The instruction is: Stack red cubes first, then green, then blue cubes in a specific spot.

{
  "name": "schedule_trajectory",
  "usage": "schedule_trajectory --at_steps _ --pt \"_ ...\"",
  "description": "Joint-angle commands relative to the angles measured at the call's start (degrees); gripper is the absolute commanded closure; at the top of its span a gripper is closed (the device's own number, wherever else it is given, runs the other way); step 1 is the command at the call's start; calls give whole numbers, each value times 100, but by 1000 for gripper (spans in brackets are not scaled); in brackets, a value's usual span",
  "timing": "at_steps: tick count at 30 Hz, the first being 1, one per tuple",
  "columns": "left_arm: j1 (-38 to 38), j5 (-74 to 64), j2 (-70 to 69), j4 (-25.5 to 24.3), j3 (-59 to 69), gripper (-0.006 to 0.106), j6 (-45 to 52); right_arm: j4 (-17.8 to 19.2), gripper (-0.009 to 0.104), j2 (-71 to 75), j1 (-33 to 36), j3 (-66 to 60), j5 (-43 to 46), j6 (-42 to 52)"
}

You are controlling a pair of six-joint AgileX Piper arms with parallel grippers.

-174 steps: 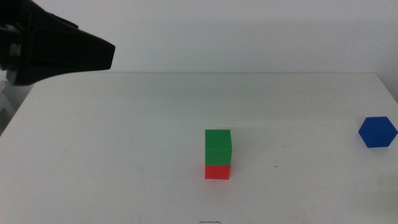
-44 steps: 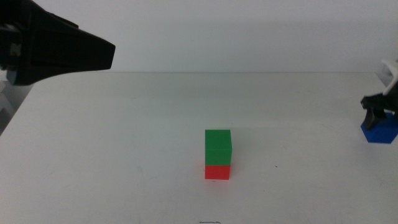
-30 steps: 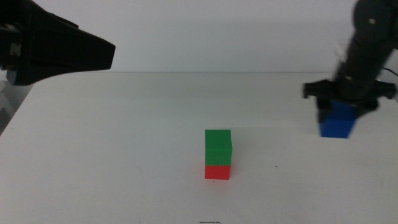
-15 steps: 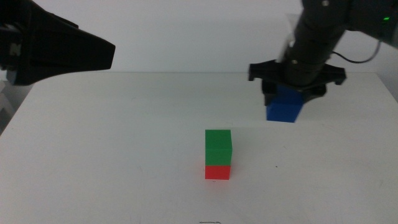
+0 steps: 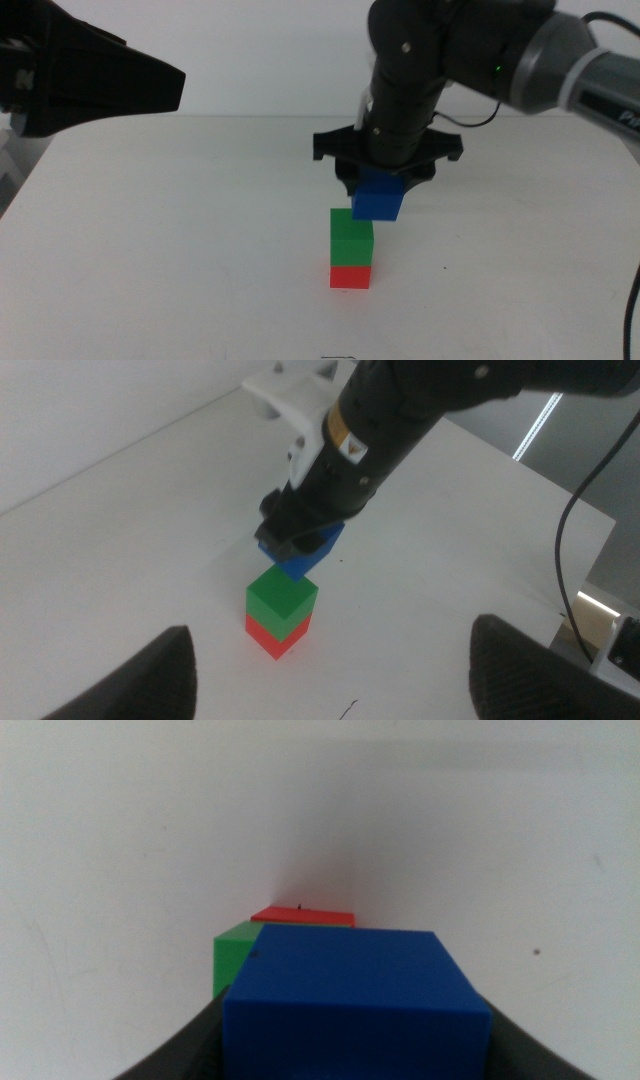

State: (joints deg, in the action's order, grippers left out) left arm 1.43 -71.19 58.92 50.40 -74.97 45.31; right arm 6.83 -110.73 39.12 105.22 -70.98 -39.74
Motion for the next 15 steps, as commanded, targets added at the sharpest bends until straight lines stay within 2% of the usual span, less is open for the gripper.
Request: schedule_trajectory --at_steps 1,15 --pt "-12 201 -52 373 -154 7 7 99 96 246 56 201 -319 -74" --pt "-12 201 -52 373 -154 7 7 -51 96 35 191 372 -314 -89"
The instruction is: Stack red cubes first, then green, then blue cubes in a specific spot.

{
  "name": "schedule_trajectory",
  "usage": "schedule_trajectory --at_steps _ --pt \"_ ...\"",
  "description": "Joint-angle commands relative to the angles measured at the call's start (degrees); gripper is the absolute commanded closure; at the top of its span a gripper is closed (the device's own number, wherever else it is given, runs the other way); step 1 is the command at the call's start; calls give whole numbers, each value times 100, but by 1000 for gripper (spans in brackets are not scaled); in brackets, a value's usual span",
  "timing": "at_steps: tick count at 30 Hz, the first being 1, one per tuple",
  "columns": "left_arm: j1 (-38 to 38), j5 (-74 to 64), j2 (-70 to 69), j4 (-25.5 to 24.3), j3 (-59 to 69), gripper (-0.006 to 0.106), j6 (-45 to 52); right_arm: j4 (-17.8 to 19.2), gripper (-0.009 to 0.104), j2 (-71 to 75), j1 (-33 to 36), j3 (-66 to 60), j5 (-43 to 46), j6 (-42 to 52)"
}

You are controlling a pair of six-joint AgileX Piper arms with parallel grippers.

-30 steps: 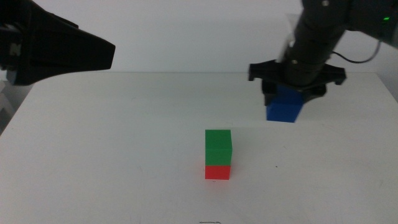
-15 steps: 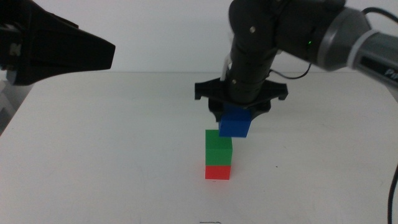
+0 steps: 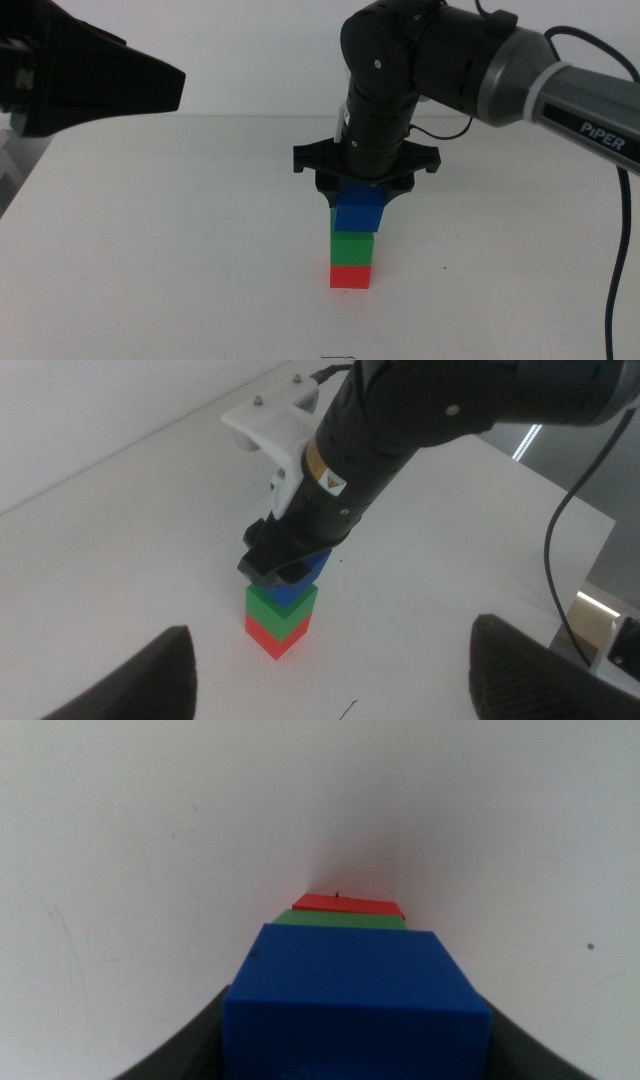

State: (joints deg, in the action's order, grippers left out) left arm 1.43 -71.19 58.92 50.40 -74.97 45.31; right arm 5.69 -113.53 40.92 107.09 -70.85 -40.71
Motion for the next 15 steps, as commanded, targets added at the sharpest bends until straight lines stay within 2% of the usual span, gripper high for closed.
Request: schedule_trajectory --at_steps 1,15 --pt "-12 201 -52 373 -154 7 7 45 96 308 11 185 -323 8" --pt "-12 201 -52 368 -154 7 7 -39 96 143 79 185 -307 15"
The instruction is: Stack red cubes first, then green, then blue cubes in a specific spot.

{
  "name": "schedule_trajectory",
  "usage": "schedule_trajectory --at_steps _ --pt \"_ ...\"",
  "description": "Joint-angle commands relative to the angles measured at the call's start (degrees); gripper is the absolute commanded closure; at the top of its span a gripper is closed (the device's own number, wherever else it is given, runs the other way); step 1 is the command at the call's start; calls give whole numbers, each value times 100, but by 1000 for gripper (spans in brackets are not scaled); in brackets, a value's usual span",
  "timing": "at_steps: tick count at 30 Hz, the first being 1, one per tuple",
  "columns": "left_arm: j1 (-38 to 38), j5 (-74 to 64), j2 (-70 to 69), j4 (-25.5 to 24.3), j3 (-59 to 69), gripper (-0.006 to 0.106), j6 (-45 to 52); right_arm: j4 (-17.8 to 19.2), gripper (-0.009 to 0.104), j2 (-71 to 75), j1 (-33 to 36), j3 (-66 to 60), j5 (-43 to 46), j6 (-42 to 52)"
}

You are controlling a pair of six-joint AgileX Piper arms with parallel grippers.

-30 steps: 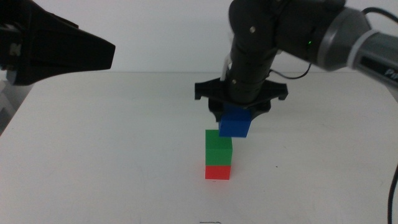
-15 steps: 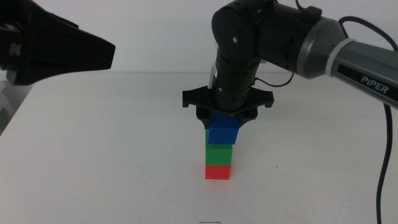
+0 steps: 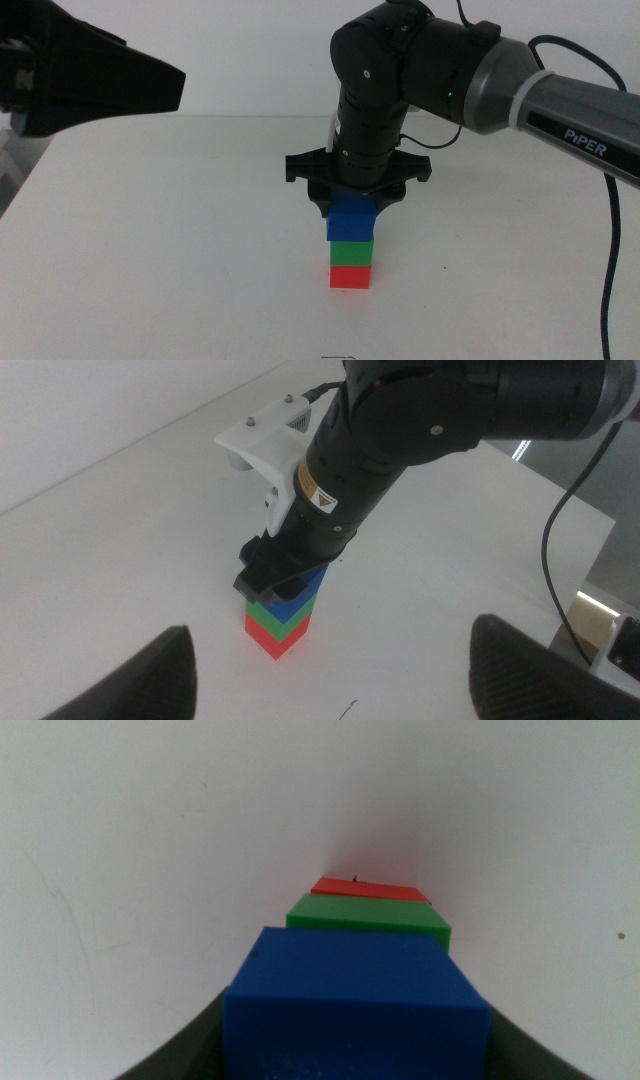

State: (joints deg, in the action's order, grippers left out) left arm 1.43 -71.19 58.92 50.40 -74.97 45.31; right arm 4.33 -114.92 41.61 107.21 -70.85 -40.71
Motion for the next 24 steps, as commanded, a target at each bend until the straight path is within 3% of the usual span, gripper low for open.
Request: schedule_trajectory --at_steps 1,5,6,7,15,24 --pt "-12 201 -52 368 -154 7 7 135 96 275 10 173 -307 15" --pt "-12 201 -52 368 -154 7 7 201 84 275 10 173 -325 9" --pt "-12 201 -52 368 -154 7 7 201 42 275 10 173 -325 9" --pt "-12 201 -52 368 -154 7 7 201 38 275 10 173 -325 9" --pt "-12 201 -52 368 -154 7 7 203 19 336 4 173 -320 9" --pt "-12 201 -52 368 -154 7 7 256 19 1477 -141 177 -332 248"
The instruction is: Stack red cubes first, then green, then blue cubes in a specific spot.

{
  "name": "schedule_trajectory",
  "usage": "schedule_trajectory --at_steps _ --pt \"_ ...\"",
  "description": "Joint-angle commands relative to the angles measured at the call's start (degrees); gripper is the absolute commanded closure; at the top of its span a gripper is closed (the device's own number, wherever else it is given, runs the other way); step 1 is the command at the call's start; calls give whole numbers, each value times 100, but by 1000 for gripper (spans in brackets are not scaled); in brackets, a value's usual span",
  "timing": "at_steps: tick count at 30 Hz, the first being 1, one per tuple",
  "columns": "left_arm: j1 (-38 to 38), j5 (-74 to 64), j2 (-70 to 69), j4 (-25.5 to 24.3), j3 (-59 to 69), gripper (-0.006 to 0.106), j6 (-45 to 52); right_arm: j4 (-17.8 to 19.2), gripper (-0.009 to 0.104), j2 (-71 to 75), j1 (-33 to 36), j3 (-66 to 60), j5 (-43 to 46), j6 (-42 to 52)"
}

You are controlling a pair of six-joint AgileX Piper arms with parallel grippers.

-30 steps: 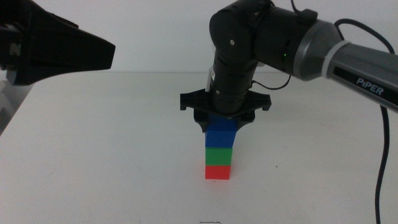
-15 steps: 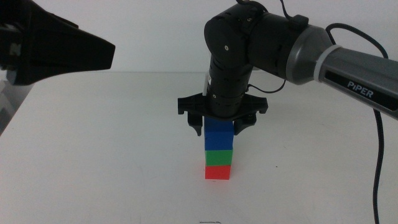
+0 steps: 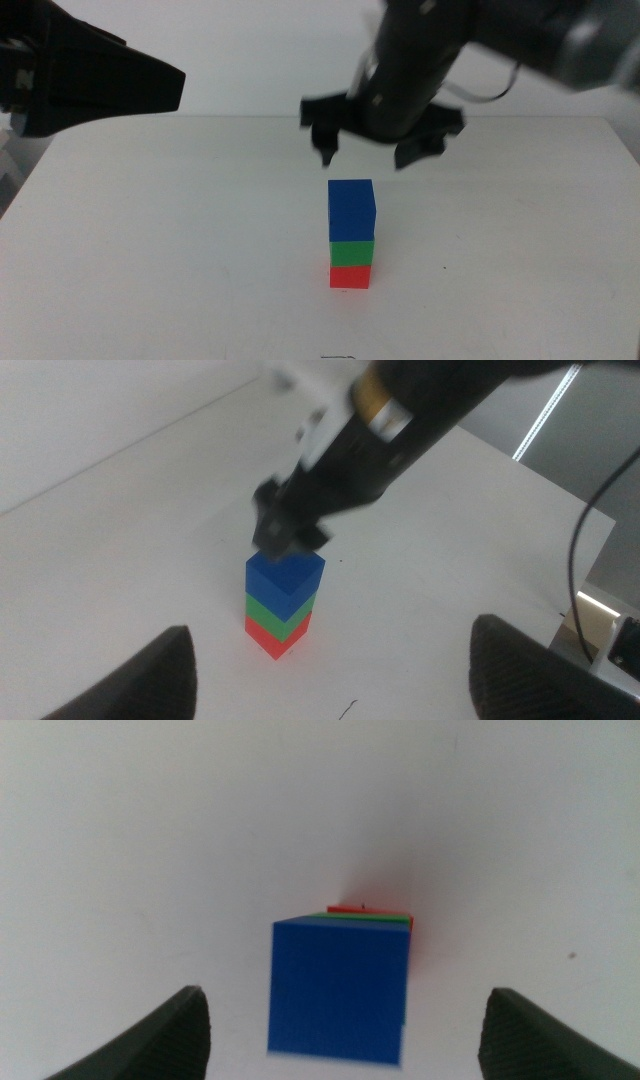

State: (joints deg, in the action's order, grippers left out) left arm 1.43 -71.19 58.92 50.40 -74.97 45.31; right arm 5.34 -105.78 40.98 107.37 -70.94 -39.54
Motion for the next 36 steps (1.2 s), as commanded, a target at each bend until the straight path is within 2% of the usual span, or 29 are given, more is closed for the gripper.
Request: schedule_trajectory --at_steps 1,9,14,22,34,36 --pt "-12 201 -52 368 -154 7 7 155 19 746 -84 162 -323 236" --pt "-12 201 -52 368 -154 7 7 115 19 2266 -166 8 -273 1992" --pt "-12 207 -52 368 -154 7 7 23 19 3268 -630 -564 -193 2628" --pt "-12 207 -52 368 -154 7 7 -377 19 4941 -1347 -1975 692 3166" --pt "-12 201 -52 368 -154 7 7 -594 19 5070 -1396 -2147 595 3237" --pt "-12 454 -52 49 -142 7 7 -594 19 5070 -1396 -2147 595 3237"
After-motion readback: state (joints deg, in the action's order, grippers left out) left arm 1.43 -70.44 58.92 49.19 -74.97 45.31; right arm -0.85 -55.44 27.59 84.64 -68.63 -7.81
